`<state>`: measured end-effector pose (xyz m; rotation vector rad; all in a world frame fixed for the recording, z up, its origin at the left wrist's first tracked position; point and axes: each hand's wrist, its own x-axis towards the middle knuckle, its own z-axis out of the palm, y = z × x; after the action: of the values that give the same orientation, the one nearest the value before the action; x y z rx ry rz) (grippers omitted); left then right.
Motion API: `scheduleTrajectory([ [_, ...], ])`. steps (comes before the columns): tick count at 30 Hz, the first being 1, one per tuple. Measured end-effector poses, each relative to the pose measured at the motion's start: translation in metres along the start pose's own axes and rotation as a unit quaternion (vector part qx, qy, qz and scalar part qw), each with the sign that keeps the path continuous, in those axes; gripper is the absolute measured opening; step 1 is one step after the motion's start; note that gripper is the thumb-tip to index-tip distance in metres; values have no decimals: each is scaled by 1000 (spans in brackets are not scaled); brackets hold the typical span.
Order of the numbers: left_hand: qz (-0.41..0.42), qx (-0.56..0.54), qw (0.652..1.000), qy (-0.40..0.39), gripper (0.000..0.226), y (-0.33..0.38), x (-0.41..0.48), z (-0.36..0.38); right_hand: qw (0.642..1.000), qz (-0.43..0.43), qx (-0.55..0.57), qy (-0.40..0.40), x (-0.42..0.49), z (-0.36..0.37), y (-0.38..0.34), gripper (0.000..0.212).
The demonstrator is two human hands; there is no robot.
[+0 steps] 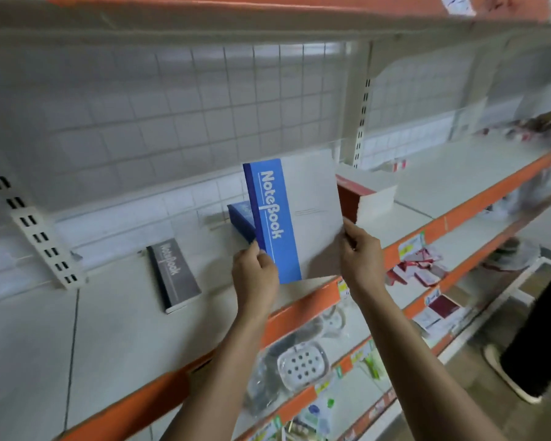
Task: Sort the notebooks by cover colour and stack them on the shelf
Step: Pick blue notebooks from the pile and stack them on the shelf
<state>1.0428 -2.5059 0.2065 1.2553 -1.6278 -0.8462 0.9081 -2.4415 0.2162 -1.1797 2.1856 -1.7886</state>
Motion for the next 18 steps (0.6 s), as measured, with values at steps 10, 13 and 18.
scheduleTrajectory([
  [10,-24,-32,998,46,29,-1,75,30,994,61,66,-55,100,40,20,33],
  [13,-45,-16,998,38,24,6,85,34,993,61,59,-84,121,50,24,30],
  [18,-78,45,994,63,25,4,97,47,983,90,53,-153,150,63,38,31],
])
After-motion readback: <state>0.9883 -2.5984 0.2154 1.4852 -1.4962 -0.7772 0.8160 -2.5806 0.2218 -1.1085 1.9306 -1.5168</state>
